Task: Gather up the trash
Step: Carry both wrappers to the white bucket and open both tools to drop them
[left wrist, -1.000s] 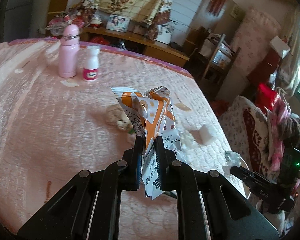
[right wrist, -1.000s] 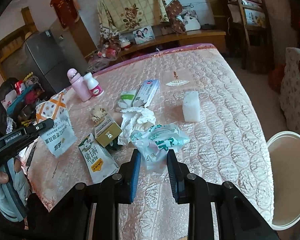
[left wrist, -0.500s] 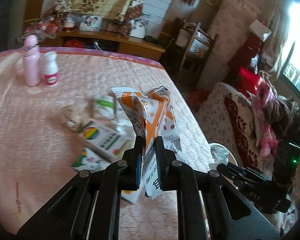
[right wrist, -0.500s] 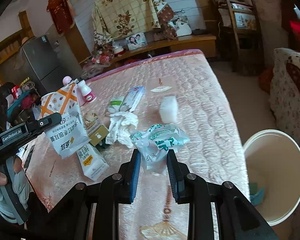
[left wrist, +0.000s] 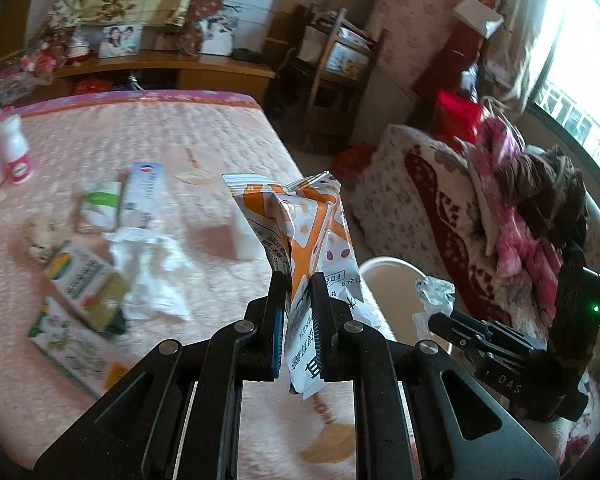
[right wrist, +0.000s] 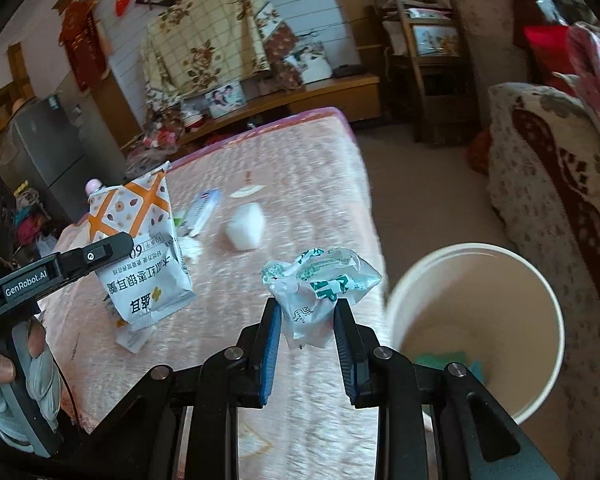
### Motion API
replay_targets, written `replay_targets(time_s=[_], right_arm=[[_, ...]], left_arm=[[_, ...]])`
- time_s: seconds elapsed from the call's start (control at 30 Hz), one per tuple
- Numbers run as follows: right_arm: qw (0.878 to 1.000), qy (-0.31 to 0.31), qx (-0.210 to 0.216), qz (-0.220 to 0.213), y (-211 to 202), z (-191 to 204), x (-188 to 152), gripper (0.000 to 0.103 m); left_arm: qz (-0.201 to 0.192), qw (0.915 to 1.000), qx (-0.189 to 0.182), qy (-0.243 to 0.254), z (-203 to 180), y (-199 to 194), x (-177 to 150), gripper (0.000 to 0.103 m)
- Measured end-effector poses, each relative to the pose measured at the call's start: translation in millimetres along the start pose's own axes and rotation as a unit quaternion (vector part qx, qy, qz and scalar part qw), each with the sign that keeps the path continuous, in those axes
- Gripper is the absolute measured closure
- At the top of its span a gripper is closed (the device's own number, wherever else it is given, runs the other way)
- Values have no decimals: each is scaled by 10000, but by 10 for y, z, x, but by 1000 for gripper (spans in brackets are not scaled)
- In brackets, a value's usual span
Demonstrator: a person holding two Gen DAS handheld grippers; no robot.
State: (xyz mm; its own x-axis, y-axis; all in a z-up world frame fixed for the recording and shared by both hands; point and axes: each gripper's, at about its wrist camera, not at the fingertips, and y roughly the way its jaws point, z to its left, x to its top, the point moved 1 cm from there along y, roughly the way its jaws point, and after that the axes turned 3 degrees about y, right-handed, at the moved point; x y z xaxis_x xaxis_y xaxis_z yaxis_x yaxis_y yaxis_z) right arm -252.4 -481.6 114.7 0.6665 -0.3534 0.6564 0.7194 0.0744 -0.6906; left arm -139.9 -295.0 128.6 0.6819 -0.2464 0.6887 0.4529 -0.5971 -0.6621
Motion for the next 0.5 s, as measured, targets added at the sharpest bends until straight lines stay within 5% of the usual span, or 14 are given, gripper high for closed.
replay_targets(time_s=[0.5], right_arm=[[9949,773,-633,124,-66,-991,-42,77]], left_arm=[[604,9964,-517,296,-769,754,-66,93]])
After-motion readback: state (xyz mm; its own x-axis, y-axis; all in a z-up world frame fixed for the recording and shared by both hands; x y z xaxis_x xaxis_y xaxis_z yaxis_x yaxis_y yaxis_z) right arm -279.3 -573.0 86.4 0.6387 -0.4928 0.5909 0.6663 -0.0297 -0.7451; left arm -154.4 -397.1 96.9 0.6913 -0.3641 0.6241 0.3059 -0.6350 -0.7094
